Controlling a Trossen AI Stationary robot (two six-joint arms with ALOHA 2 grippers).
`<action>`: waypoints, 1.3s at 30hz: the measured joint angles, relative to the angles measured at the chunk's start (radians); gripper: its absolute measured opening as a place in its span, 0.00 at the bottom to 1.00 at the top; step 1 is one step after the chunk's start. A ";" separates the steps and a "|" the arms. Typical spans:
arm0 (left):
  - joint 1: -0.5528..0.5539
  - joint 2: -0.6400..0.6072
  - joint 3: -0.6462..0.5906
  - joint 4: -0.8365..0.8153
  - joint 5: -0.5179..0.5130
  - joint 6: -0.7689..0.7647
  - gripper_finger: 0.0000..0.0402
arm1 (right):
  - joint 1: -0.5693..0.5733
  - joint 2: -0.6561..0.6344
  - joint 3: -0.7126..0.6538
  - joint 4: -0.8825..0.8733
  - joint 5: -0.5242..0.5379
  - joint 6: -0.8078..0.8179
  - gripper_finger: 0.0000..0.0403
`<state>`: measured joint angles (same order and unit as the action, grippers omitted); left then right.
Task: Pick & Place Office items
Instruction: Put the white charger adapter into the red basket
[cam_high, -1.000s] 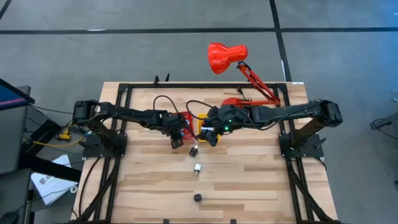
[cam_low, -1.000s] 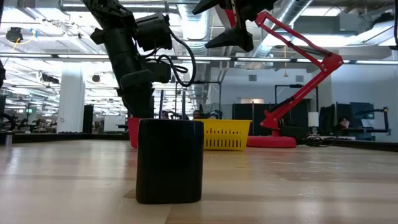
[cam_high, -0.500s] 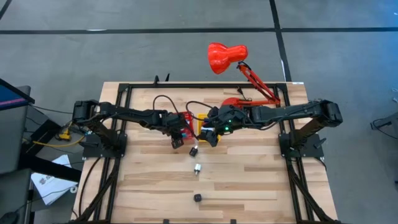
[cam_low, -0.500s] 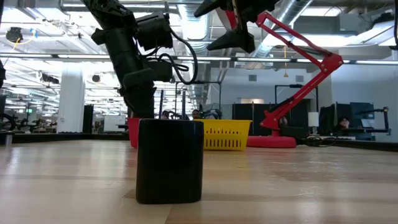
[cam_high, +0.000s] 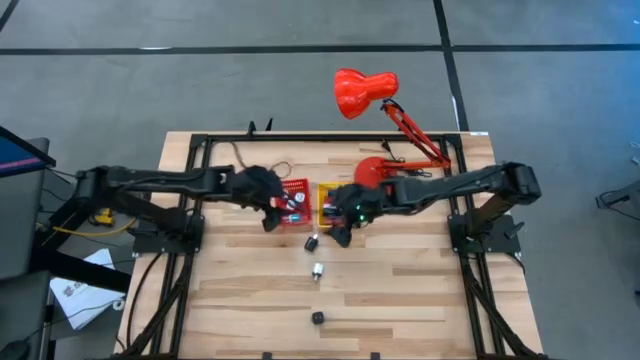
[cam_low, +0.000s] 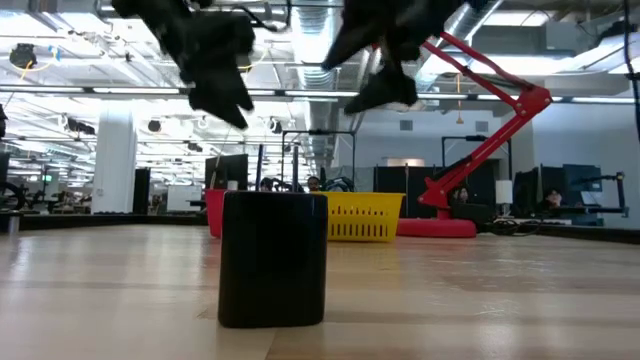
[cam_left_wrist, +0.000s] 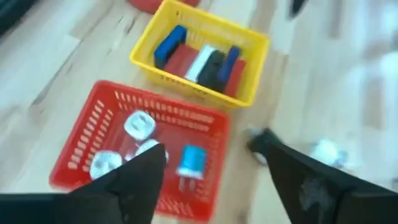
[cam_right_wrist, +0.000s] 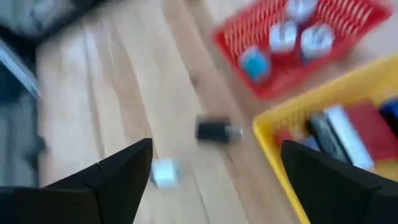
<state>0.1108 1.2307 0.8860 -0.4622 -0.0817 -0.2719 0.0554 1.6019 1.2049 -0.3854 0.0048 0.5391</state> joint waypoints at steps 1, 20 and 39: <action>-0.007 -0.016 0.000 -0.001 0.001 -0.019 0.70 | 0.012 0.021 -0.004 -0.010 0.000 -0.022 0.86; -0.234 -0.320 -0.009 -0.125 0.025 -0.167 0.79 | 0.167 0.324 0.032 0.170 -0.064 -0.454 0.86; -0.306 -0.371 -0.129 0.002 0.008 -0.270 0.78 | 0.134 0.345 0.045 0.134 -0.113 -0.891 0.79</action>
<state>-0.1955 0.8597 0.7573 -0.4607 -0.0734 -0.5415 0.1890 1.9472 1.2499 -0.2513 -0.1081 -0.3515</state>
